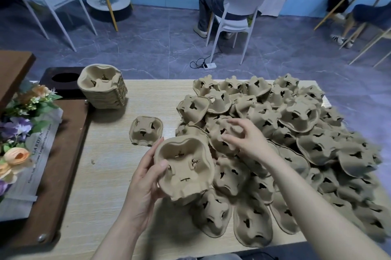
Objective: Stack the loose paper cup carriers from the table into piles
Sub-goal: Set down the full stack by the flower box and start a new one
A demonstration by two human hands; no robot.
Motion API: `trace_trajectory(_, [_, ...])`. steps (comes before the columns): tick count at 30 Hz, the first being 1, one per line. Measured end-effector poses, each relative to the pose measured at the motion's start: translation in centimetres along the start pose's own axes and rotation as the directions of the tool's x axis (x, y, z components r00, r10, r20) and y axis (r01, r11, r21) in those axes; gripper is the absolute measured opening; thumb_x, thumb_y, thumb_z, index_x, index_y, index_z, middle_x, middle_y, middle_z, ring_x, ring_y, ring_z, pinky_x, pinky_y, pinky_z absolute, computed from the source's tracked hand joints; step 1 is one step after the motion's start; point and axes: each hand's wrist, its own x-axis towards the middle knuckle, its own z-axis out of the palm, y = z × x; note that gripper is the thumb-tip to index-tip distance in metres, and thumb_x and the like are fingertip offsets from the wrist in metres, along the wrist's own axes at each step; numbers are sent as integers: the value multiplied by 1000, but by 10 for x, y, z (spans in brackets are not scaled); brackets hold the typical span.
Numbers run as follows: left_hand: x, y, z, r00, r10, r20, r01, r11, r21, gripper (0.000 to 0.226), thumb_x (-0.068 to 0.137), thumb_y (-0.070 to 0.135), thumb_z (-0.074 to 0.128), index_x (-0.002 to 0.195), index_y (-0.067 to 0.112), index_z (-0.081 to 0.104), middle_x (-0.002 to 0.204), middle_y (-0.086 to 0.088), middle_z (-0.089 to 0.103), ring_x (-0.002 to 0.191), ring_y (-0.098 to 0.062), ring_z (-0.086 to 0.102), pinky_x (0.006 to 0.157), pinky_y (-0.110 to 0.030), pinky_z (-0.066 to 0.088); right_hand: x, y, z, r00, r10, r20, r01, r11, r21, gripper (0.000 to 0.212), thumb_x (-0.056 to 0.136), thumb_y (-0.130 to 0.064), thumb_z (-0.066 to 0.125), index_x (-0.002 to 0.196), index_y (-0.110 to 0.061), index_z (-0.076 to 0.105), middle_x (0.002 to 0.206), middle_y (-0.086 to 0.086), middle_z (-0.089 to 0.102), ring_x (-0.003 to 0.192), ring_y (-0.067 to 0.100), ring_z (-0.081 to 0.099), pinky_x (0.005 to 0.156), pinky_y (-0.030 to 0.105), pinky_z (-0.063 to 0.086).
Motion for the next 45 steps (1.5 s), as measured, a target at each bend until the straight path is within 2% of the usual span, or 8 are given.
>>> trace_trajectory(3, [-3,1,-4,999,2,-33,-2,1000,-3,69,55,36,74,123,41,64,122,8,69,95,-16,68,48,-28,52,42,14,-8,995,44,90,-26,980,-195,67,79,-39,78,137,-22,50,137,6,51,126,18,49,107,34,38])
trace_trajectory(9, [-7,3,-9,997,-1,-81,1,1000,3,70,54,44,72,123,44,63,124,9,68,101,-20,67,52,-31,53,74,14,-13,938,210,277,-116,940,-320,87,78,-38,79,150,-17,33,149,10,44,133,24,47,104,35,42])
trace_trajectory(19, [-5,6,-8,994,-5,-108,4,1000,-18,64,59,36,74,122,41,64,122,5,70,96,-20,67,46,-28,51,58,-1,-20,969,104,223,-17,933,-360,71,64,-40,88,125,-21,59,123,-5,60,115,14,56,99,37,46])
trace_trajectory(26, [-3,5,-5,997,-17,-80,16,1000,-11,52,70,28,64,120,42,65,120,7,70,94,-19,69,47,-30,52,23,5,-18,993,85,76,-75,988,-133,14,79,-17,79,87,-24,71,77,-9,65,76,14,58,74,32,48])
trace_trajectory(30, [-5,5,-5,998,-27,-55,27,1000,-8,54,70,28,64,122,41,64,119,8,71,91,-15,69,47,-28,51,2,2,-19,998,26,-60,-28,999,-43,22,83,-11,73,76,-31,69,72,-9,67,63,2,57,68,23,46])
trace_trajectory(33, [-6,5,-6,999,-37,-39,37,999,-12,60,67,29,66,127,37,62,120,7,70,89,-12,69,45,-25,50,-16,-8,-24,976,-67,-206,87,992,90,23,84,-1,70,81,-23,72,81,-6,65,62,-4,54,64,9,39])
trace_trajectory(37, [-5,5,-5,998,-52,-31,52,999,5,61,67,32,66,127,38,61,120,5,70,92,-17,67,45,-26,50,-44,-33,-30,910,-236,-342,334,904,265,24,87,11,62,87,-13,68,96,8,66,88,13,63,80,24,51])
trace_trajectory(45, [0,10,-2,999,-40,1,40,999,26,58,71,35,66,129,40,59,119,2,71,96,-21,70,53,-33,53,-85,-56,-2,867,-367,-337,491,747,448,18,86,6,60,87,-10,67,106,13,64,106,21,62,87,21,49])
